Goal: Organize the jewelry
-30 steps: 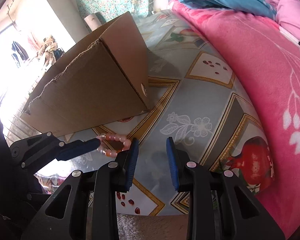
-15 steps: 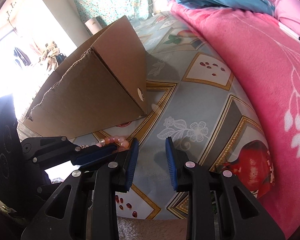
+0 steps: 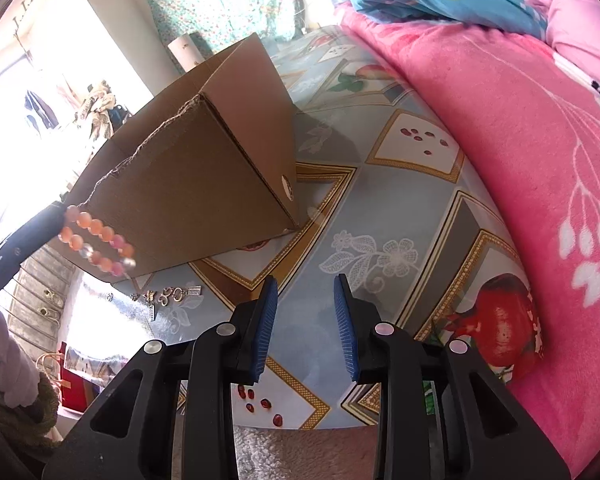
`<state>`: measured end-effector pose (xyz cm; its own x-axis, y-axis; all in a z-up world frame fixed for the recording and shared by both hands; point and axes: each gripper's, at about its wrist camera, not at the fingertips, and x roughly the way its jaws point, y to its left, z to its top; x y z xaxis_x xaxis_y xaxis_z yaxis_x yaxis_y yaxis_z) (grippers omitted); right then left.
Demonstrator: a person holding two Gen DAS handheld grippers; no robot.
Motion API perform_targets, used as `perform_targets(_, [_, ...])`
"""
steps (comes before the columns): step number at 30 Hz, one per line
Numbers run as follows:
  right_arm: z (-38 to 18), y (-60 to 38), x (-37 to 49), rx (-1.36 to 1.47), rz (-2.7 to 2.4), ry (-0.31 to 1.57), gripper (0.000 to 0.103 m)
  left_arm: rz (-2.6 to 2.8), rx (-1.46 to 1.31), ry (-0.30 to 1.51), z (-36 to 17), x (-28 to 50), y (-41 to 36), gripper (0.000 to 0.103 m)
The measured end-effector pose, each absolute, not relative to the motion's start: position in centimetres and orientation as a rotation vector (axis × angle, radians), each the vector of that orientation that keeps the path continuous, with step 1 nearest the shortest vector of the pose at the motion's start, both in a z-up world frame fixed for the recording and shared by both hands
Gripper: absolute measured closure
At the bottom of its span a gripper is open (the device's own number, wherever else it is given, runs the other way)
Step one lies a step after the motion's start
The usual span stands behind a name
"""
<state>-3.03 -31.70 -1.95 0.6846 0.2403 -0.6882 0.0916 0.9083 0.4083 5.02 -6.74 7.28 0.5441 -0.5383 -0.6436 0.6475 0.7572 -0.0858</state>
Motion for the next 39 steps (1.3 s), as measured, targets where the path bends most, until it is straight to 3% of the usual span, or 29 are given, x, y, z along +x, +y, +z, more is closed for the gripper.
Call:
perform_targets(5, [-1.3, -30.0, -3.0, 0.401, 0.11, 0.82, 0.074, -0.608, 0.011, 0.753, 7.5, 4.4, -0.6, 0.094])
perform_targets(12, [-0.7, -27.0, -3.1, 0.349, 0.15, 0.831, 0.073, -0.51, -0.205, 0.863, 3.7, 4.0, 6.0, 0.094])
perform_targets(23, [-0.2, -24.0, -3.1, 0.275, 0.141, 0.853, 0.073, -0.359, -0.332, 0.922, -1.6, 5.3, 12.9, 0.094])
perform_targets(28, [-0.2, -22.5, -3.1, 0.254, 0.153, 0.869, 0.073, -0.297, -0.244, 0.957, -2.3, 6.2, 13.4, 0.092])
perform_targets(30, [-0.2, -22.1, -3.0, 0.246, 0.158, 0.871, 0.073, -0.29, -0.226, 0.932, -1.8, 5.9, 13.5, 0.079])
perform_targets(32, [-0.3, -21.7, -2.8, 0.241, 0.164, 0.876, 0.073, -0.281, -0.21, 0.883, -1.1, 5.6, 13.5, 0.073])
perform_targets(39, [-0.6, -19.9, -2.3, 0.219, 0.203, 0.899, 0.073, -0.382, -0.047, 0.848, -0.7, 6.5, 8.3, 0.073])
